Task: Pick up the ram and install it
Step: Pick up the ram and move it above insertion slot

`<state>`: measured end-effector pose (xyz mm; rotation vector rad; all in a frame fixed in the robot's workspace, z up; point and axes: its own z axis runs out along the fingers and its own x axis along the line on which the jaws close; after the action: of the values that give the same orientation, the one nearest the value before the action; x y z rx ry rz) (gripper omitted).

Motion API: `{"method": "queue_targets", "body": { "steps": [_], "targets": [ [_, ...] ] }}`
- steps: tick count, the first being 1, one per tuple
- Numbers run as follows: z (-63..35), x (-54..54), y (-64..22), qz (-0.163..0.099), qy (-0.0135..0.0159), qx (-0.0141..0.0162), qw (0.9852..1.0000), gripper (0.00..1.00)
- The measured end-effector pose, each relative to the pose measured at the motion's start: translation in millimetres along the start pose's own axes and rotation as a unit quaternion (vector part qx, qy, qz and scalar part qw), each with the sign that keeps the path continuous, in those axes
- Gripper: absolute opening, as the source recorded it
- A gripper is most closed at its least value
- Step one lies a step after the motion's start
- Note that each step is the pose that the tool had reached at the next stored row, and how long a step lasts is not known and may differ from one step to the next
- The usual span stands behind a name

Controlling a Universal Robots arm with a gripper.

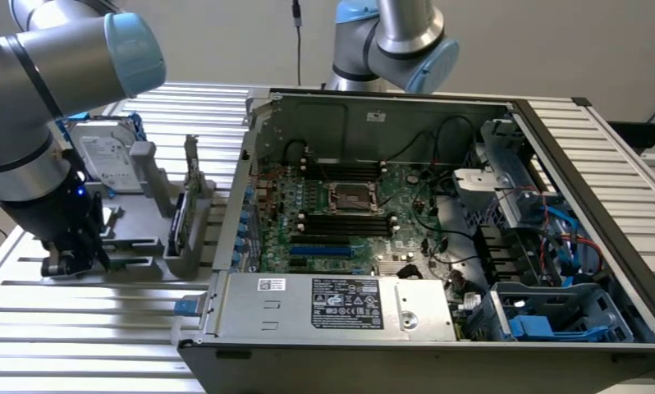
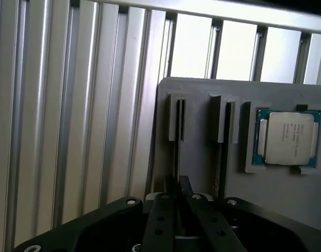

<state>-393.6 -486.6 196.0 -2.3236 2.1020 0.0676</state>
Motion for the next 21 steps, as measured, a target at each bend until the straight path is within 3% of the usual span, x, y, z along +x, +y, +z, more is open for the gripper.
{"method": "queue_targets", "body": {
  "steps": [5, 12, 21],
  "targets": [
    [0.1, 0.0, 0.0, 0.020, -0.0005, 0.0008, 0.9998, 0.14],
    [-0.6, 0.0, 0.0, 0.024, -0.0007, 0.0011, 0.9997, 0.14],
    [-11.2, -0.3, 0.1, 0.024, -0.0024, 0.0008, 0.9997, 0.14]
  ]
}}
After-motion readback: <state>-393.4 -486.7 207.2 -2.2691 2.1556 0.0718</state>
